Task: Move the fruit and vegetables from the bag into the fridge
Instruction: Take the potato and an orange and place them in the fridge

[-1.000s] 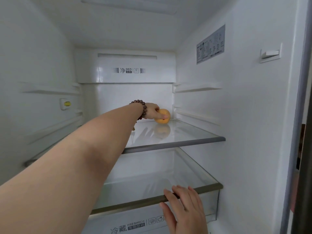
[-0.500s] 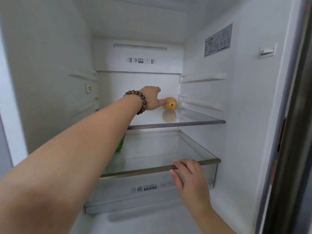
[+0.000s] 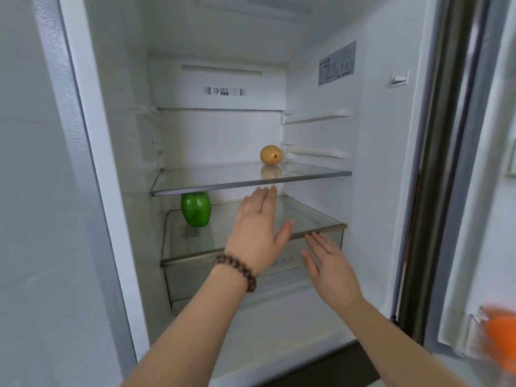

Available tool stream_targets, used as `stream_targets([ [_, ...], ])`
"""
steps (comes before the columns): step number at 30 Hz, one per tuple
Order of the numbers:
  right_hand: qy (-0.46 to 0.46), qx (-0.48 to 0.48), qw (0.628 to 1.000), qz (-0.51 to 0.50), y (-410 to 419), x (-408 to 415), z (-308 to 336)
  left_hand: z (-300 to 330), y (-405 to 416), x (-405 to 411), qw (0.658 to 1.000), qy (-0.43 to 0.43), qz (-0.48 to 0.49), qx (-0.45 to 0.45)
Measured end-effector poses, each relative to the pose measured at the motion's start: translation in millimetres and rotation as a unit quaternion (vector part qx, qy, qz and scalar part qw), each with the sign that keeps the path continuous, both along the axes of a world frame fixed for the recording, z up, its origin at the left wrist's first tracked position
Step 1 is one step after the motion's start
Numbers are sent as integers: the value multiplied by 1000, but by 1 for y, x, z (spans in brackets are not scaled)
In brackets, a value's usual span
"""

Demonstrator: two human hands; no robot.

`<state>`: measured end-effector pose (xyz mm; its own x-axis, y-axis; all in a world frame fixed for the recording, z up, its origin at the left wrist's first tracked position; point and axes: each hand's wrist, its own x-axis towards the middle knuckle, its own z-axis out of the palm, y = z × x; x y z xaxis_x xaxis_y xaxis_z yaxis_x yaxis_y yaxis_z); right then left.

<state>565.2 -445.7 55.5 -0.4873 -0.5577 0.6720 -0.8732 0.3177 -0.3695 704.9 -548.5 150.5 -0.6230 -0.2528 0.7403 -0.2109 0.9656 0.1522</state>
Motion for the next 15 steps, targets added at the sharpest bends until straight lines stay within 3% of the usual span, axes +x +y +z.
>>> stream_targets([
  [15, -26, 11, 987, -160, 178, 69, -52, -144, 122, -26, 978, -138, -123, 102],
])
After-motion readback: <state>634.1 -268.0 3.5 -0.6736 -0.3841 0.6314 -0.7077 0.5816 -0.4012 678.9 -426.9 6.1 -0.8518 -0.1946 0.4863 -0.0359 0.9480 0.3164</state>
